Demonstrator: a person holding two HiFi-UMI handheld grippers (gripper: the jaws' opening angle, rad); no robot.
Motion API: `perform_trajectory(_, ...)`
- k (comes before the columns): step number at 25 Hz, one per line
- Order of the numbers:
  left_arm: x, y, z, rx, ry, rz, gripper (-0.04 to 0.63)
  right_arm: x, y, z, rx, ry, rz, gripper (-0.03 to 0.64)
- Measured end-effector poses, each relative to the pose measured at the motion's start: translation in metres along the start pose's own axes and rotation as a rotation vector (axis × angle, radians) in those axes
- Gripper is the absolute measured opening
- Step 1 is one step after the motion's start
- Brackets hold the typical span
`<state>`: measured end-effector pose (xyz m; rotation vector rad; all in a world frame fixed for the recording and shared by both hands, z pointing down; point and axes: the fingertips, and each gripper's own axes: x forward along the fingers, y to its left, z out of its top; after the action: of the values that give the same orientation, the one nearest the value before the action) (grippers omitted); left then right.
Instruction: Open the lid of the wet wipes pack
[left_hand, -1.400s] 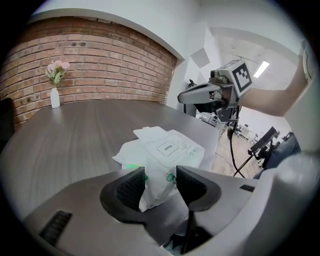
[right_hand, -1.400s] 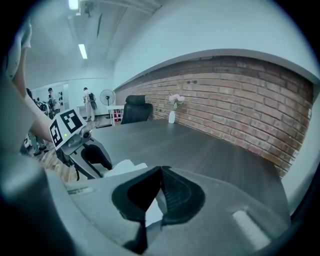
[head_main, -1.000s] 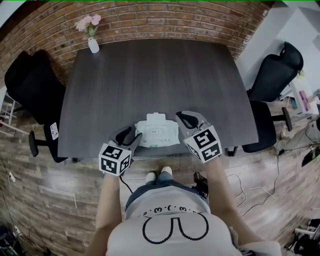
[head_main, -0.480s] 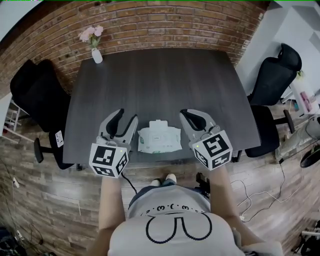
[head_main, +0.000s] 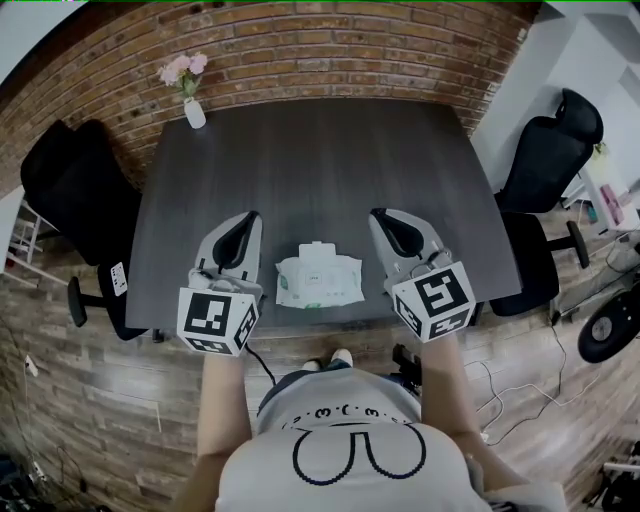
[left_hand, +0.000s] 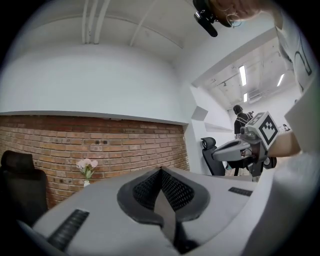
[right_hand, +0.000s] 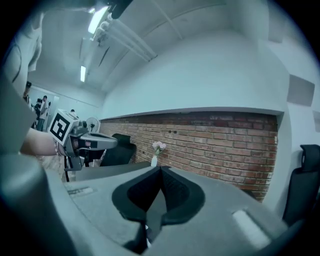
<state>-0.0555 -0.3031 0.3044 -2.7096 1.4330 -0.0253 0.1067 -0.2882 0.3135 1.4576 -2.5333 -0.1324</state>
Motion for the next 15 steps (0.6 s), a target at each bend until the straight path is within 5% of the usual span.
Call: perform_trajectory(15, 0.0053, -0.001, 0.004, 0.006, -0.008, -0.002, -0.002, 0.0017, 0.001, 0.0052, 0.011, -0.013, -0.004, -0.005)
